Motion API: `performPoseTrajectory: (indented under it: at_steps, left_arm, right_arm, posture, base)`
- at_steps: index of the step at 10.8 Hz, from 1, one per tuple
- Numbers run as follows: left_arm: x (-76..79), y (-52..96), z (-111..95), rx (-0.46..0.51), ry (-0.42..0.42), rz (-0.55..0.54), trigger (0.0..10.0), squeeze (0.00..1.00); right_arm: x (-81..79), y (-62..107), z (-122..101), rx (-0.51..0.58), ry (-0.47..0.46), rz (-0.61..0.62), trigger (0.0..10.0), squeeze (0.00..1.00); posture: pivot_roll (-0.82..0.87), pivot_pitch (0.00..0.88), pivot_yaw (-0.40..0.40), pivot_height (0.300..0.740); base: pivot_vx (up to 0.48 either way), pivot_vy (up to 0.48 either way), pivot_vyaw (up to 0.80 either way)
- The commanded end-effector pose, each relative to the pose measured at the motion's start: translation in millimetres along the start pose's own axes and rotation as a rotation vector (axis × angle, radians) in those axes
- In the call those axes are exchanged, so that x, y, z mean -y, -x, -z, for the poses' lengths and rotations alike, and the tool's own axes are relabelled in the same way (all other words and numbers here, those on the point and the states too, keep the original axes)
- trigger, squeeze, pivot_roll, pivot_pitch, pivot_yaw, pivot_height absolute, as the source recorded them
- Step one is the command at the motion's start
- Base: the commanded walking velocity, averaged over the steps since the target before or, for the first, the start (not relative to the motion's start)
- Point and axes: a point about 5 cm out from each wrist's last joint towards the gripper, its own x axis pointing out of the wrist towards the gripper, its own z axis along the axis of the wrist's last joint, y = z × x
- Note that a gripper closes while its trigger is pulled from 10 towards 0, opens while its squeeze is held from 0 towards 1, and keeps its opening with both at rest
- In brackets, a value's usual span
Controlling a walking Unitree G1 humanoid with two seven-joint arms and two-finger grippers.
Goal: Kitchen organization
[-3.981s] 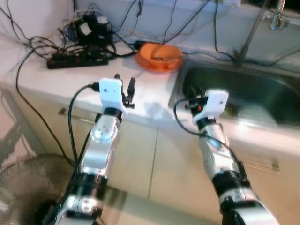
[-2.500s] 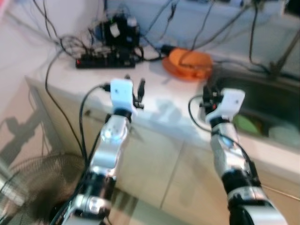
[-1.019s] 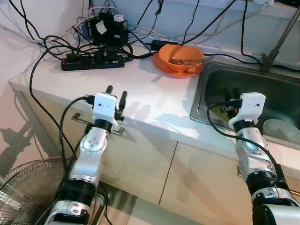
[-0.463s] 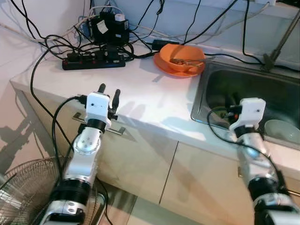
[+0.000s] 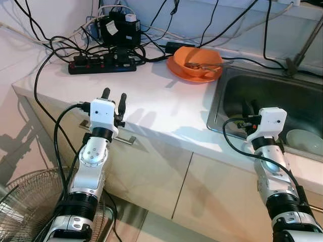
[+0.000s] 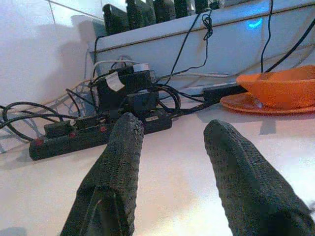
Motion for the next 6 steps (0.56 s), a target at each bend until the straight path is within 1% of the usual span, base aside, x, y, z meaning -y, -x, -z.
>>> performPoseTrajectory:
  at_steps: [1, 2, 6]
  left_arm:
    - [2.0, 2.8, 4.0, -0.012, -0.008, 0.005, 10.0, 0.0]
    - [3.0, 2.6, 4.2, -0.013, -0.012, 0.011, 10.0, 0.0]
    - [5.5, 2.9, 5.2, -0.017, -0.014, 0.028, 10.0, 0.0]
  right_arm:
    - [4.5, -0.9, -2.8, 0.009, -0.006, 0.023, 10.0, 0.0]
    - [3.9, -0.8, -1.6, 0.001, -0.018, 0.025, 10.0, 0.0]
    - [2.1, -1.5, 0.3, -0.015, -0.011, 0.018, 10.0, 0.0]
  posture:
    - [0.22, 0.0, -0.025, 0.74]
    - [0.22, 0.0, -0.025, 0.74]
    - [0.22, 0.0, -0.025, 0.74]
  base:
    - [0.0, 0.0, 0.0]
    - [0.0, 0.0, -0.8]
    - [0.0, 0.0, -0.8]
